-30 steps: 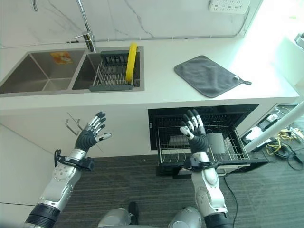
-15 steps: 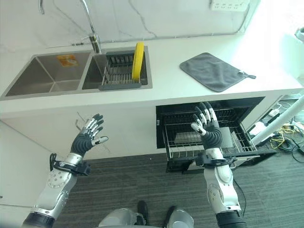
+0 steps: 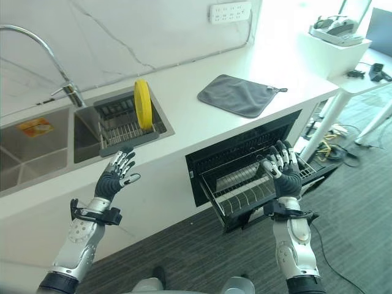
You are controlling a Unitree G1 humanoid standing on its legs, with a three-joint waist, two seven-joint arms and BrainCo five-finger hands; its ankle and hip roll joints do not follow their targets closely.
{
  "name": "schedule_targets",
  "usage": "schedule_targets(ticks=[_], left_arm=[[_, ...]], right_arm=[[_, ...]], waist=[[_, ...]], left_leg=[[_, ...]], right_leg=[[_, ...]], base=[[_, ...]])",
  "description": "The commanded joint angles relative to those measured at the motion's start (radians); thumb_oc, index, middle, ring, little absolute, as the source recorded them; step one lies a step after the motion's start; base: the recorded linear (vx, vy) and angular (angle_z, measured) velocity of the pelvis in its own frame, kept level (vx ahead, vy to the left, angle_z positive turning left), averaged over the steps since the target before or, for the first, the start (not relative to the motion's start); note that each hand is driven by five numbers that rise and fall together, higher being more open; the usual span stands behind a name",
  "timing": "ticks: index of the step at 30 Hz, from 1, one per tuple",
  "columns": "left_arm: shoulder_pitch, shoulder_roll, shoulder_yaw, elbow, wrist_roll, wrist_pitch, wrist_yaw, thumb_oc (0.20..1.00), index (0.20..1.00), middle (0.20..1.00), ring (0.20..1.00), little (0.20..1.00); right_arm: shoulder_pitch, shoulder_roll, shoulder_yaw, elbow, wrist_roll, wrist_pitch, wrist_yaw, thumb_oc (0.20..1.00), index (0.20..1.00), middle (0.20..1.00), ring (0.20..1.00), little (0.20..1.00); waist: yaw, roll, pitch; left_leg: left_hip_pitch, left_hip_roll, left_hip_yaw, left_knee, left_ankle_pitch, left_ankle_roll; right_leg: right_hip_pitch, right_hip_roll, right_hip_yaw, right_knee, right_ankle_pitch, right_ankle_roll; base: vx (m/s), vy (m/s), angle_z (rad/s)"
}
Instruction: Place the dishes in the dishwasher.
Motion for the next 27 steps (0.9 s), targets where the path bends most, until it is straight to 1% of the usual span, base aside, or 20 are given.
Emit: schedule_targets(ticks=[1, 2, 3, 4, 5, 7, 8, 9, 11, 12, 14, 17, 18, 20, 21, 22, 23, 25, 26, 27], left_arm=[[-0.012, 0.022, 0.026, -0.107, 0.044, -0.021, 0.002, 1.000, 1.000, 1.000, 1.000, 1.000], [-0.003, 0.028, 0.035, -0.098, 0.036, -0.008, 0.019, 1.000, 1.000, 1.000, 1.000, 1.000], [0.001, 0.031, 0.041, -0.096, 0.034, -0.004, 0.017, 1.000, 1.000, 1.000, 1.000, 1.000], [0.011, 0.041, 0.055, -0.088, 0.036, -0.006, 0.028, 1.000, 1.000, 1.000, 1.000, 1.000], [0.028, 0.045, 0.069, -0.080, 0.040, -0.019, 0.042, 1.000, 1.000, 1.000, 1.000, 1.000], [0.032, 0.046, 0.080, -0.082, 0.045, -0.015, 0.036, 1.000, 1.000, 1.000, 1.000, 1.000], [0.032, 0.045, 0.080, -0.082, 0.039, -0.013, 0.034, 1.000, 1.000, 1.000, 1.000, 1.000], [0.033, 0.035, 0.068, -0.076, 0.041, -0.023, 0.043, 1.000, 1.000, 1.000, 1.000, 1.000], [0.028, 0.032, 0.054, -0.066, 0.058, -0.038, 0.028, 1.000, 1.000, 1.000, 1.000, 1.000], [0.030, 0.026, 0.043, -0.061, 0.072, -0.047, 0.027, 1.000, 1.000, 1.000, 1.000, 1.000], [0.032, 0.018, 0.035, -0.060, 0.084, -0.055, 0.035, 1.000, 1.000, 1.000, 1.000, 1.000], [0.054, 0.017, 0.041, -0.087, 0.089, -0.044, 0.047, 1.000, 1.000, 1.000, 1.000, 1.000], [0.056, 0.020, 0.042, -0.087, 0.085, -0.041, 0.050, 1.000, 1.000, 1.000, 1.000, 1.000], [0.063, 0.024, 0.040, -0.086, 0.073, -0.045, 0.061, 1.000, 1.000, 1.000, 1.000, 1.000], [0.072, 0.022, 0.041, -0.090, 0.068, -0.050, 0.063, 1.000, 1.000, 1.000, 1.000, 1.000], [0.092, 0.013, 0.043, -0.095, 0.069, -0.060, 0.048, 1.000, 1.000, 1.000, 1.000, 1.000], [0.102, 0.010, 0.043, -0.107, 0.078, -0.063, 0.039, 1.000, 1.000, 1.000, 1.000, 1.000], [0.112, 0.007, 0.043, -0.131, 0.091, -0.054, 0.038, 1.000, 1.000, 1.000, 1.000, 1.000], [0.113, 0.009, 0.039, -0.124, 0.079, -0.054, 0.035, 1.000, 1.000, 1.000, 1.000, 1.000], [0.109, 0.010, 0.036, -0.118, 0.073, -0.052, 0.037, 1.000, 1.000, 1.000, 1.000, 1.000]], right_arm=[[-0.057, -0.017, -0.046, -0.047, 0.024, -0.068, 0.008, 1.000, 1.000, 1.000, 1.000, 1.000], [-0.058, -0.003, -0.036, -0.051, 0.021, -0.053, 0.030, 1.000, 1.000, 1.000, 1.000, 1.000], [-0.060, 0.000, -0.033, -0.053, 0.017, -0.049, 0.031, 1.000, 1.000, 1.000, 1.000, 1.000], [-0.066, 0.009, -0.021, -0.062, 0.006, -0.032, 0.043, 1.000, 1.000, 1.000, 1.000, 1.000], [-0.080, 0.010, -0.012, -0.073, 0.008, 0.000, 0.059, 1.000, 1.000, 1.000, 1.000, 1.000], [-0.081, 0.009, 0.002, -0.080, -0.001, 0.020, 0.054, 1.000, 1.000, 1.000, 1.000, 1.000], [-0.082, 0.010, 0.004, -0.079, -0.004, 0.021, 0.055, 1.000, 1.000, 1.000, 1.000, 1.000], [-0.082, 0.015, 0.011, -0.073, -0.011, 0.018, 0.061, 1.000, 1.000, 1.000, 1.000, 1.000], [-0.069, 0.010, 0.015, -0.072, -0.012, 0.004, 0.050, 1.000, 1.000, 1.000, 1.000, 1.000], [-0.061, 0.007, 0.010, -0.065, -0.006, -0.002, 0.060, 1.000, 1.000, 1.000, 1.000, 1.000], [-0.063, 0.004, 0.013, -0.061, 0.005, 0.002, 0.073, 1.000, 1.000, 1.000, 1.000, 1.000], [-0.074, 0.002, 0.034, -0.061, -0.019, 0.000, 0.101, 1.000, 1.000, 1.000, 1.000, 1.000], [-0.076, -0.006, 0.036, -0.070, -0.014, 0.014, 0.111, 1.000, 1.000, 1.000, 1.000, 1.000], [-0.086, -0.024, 0.040, -0.071, -0.017, 0.038, 0.132, 1.000, 1.000, 1.000, 1.000, 1.000], [-0.095, -0.038, 0.043, -0.067, -0.025, 0.044, 0.138, 1.000, 1.000, 1.000, 1.000, 1.000], [-0.115, -0.056, 0.052, -0.047, -0.019, 0.061, 0.145, 1.000, 1.000, 1.000, 1.000, 1.000], [-0.126, -0.058, 0.059, -0.038, -0.018, 0.060, 0.143, 1.000, 1.000, 1.000, 1.000, 1.000], [-0.123, -0.047, 0.064, -0.041, -0.033, 0.051, 0.138, 1.000, 1.000, 1.000, 1.000, 1.000], [-0.113, -0.042, 0.068, -0.045, -0.039, 0.044, 0.133, 1.000, 1.000, 1.000, 1.000, 1.000], [-0.107, -0.038, 0.072, -0.050, -0.043, 0.044, 0.129, 1.000, 1.000, 1.000, 1.000, 1.000]], waist=[[0.006, 0.036, -0.021], [0.015, 0.033, -0.022], [0.020, 0.033, -0.026], [0.032, 0.031, -0.029], [0.053, 0.031, -0.028], [0.052, 0.023, -0.028], [0.053, 0.022, -0.029], [0.048, 0.019, -0.032], [0.029, 0.016, -0.028], [0.026, 0.012, -0.028], [0.031, 0.010, -0.033], [0.034, 0.013, -0.038], [0.030, 0.009, -0.037], [0.029, -0.003, -0.031], [0.038, -0.013, -0.018], [0.061, -0.006, 0.002], [0.071, 0.003, 0.006], [0.081, 0.023, 0.008], [0.075, 0.027, 0.003], [0.073, 0.029, -0.001]], left_leg=[[-0.019, -0.002, -0.098, -0.012, -0.005, 0.032], [0.003, -0.026, -0.083, -0.021, -0.025, 0.050], [0.004, -0.029, -0.074, -0.027, -0.025, 0.055], [0.020, -0.033, -0.034, -0.053, -0.024, 0.060], [0.047, -0.043, 0.009, -0.100, -0.018, 0.065], [0.042, -0.053, 0.036, -0.093, -0.031, 0.070], [0.041, -0.054, 0.042, -0.091, -0.032, 0.072], [0.043, -0.062, 0.047, -0.101, -0.032, 0.083], [0.033, -0.065, 0.027, -0.084, -0.042, 0.084], [0.032, -0.060, 0.033, -0.080, -0.036, 0.080], [0.034, -0.050, 0.047, -0.086, -0.029, 0.072], [0.042, -0.009, 0.090, -0.086, -0.011, 0.044], [0.031, -0.002, 0.095, -0.049, -0.021, 0.038], [0.004, 0.000, 0.069, 0.062, -0.082, 0.031], [-0.054, 0.002, 0.055, 0.157, -0.078, 0.033], [-0.117, 0.011, -0.005, 0.198, -0.048, 0.017], [-0.119, 0.020, -0.015, 0.141, -0.018, 0.008], [-0.141, 0.056, -0.016, 0.056, 0.079, -0.023], [-0.126, 0.075, 0.009, 0.009, 0.079, -0.040], [-0.112, 0.077, 0.020, -0.028, 0.092, -0.043]], right_leg=[[0.064, 0.031, -0.072, 0.085, -0.129, 0.074], [0.056, 0.020, -0.086, 0.089, -0.103, 0.077], [0.051, 0.021, -0.098, 0.083, -0.090, 0.077], [0.050, 0.012, -0.147, 0.072, -0.058, 0.083], [0.045, 0.021, -0.194, 0.065, -0.050, 0.090], [0.044, 0.069, -0.219, 0.024, -0.070, 0.085], [0.048, 0.073, -0.222, 0.015, -0.071, 0.082], [0.032, 0.070, -0.210, 0.026, -0.050, 0.082], [0.031, 0.117, -0.168, 0.016, -0.087, 0.073], [0.053, 0.134, -0.165, -0.015, -0.103, 0.063], [0.071, 0.136, -0.185, -0.053, -0.104, 0.060], [0.098, 0.152, -0.215, -0.094, -0.110, 0.048], [0.097, 0.161, -0.214, -0.094, -0.116, 0.037], [0.100, 0.162, -0.194, -0.083, -0.136, 0.028], [0.095, 0.161, -0.190, -0.089, -0.116, 0.006], [0.105, 0.179, -0.163, -0.095, -0.113, -0.004], [0.115, 0.187, -0.160, -0.105, -0.114, -0.001], [0.135, 0.198, -0.168, -0.119, -0.121, 0.001], [0.161, 0.183, -0.188, -0.121, -0.139, 0.014], [0.170, 0.173, -0.202, -0.125, -0.139, 0.021]], base=[[0.12, 0.285, -0.49], [0.12, 0.297, -0.64], [0.07, 0.249, -1.03], [-0.02, 0.225, -1.52], [-0.02, 0.201, -1.76], [-0.01, 0.076, -1.20], [0.00, 0.016, -0.62], [0.01, -0.026, -0.44], [0.06, -0.112, -0.17], [0.06, -0.169, 0.10], [0.03, -0.170, 0.23], [0.05, -0.262, 0.04], [0.08, -0.168, 0.05], [0.05, -0.157, 0.21], [-0.02, -0.113, 0.32], [0.00, -0.022, 0.12], [0.10, 0.086, -0.16], [0.14, 0.166, -0.37], [0.17, 0.200, -0.05], [0.15, 0.213, 0.13]])
